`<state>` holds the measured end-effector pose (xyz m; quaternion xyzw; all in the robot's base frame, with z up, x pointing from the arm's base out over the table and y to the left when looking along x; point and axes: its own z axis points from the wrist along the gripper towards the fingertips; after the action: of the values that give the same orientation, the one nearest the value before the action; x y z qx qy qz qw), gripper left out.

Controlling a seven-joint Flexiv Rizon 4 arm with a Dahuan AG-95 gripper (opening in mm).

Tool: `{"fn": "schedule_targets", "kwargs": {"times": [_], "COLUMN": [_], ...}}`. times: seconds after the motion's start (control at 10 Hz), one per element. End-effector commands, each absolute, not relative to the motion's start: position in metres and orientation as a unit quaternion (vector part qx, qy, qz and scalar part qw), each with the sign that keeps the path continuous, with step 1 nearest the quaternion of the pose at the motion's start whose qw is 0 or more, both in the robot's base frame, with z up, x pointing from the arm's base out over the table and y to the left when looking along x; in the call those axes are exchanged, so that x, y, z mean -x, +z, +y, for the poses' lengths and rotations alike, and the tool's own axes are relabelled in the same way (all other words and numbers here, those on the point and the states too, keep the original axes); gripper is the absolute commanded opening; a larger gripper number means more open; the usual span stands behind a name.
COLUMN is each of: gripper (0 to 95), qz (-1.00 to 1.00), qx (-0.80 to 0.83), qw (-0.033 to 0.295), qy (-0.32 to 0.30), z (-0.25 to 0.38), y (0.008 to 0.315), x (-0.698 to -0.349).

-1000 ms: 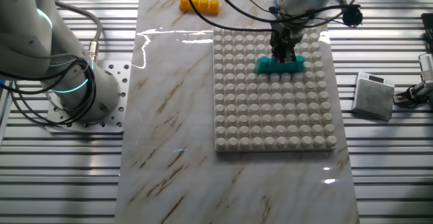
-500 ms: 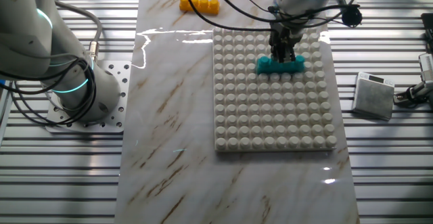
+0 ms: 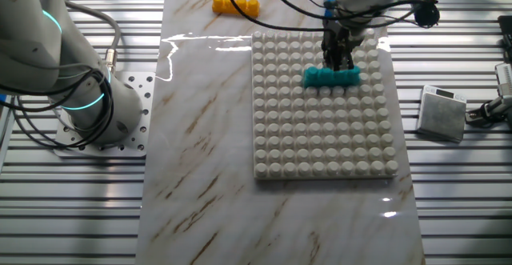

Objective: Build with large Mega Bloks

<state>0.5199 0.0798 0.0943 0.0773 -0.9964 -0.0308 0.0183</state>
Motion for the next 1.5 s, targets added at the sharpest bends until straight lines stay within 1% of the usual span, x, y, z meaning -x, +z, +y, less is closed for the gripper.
{"fn": "schedule_targets", "kwargs": {"times": [0.1, 0.4, 0.6, 1.0, 1.3, 1.5], "gripper": [0.0, 0.0, 0.0, 0.0, 0.0, 0.0], "qz": [-0.996, -0.996, -0.996, -0.996, -0.996, -0.995], "qx": [-0.078, -0.082, -0.084, -0.086, -0.088, -0.093], "qw": [0.020, 0.017, 0.014, 0.017, 0.025, 0.027], "qy": [-0.027, -0.023, -0.019, -0.017, -0.017, -0.017], "z": [0.081, 0.081, 0.082, 0.083, 0.085, 0.089], "y": [0.090, 0.078, 0.076, 0.077, 0.092, 0.108], "x": [-0.523, -0.523, -0.523, -0.522, -0.521, -0.523]}}
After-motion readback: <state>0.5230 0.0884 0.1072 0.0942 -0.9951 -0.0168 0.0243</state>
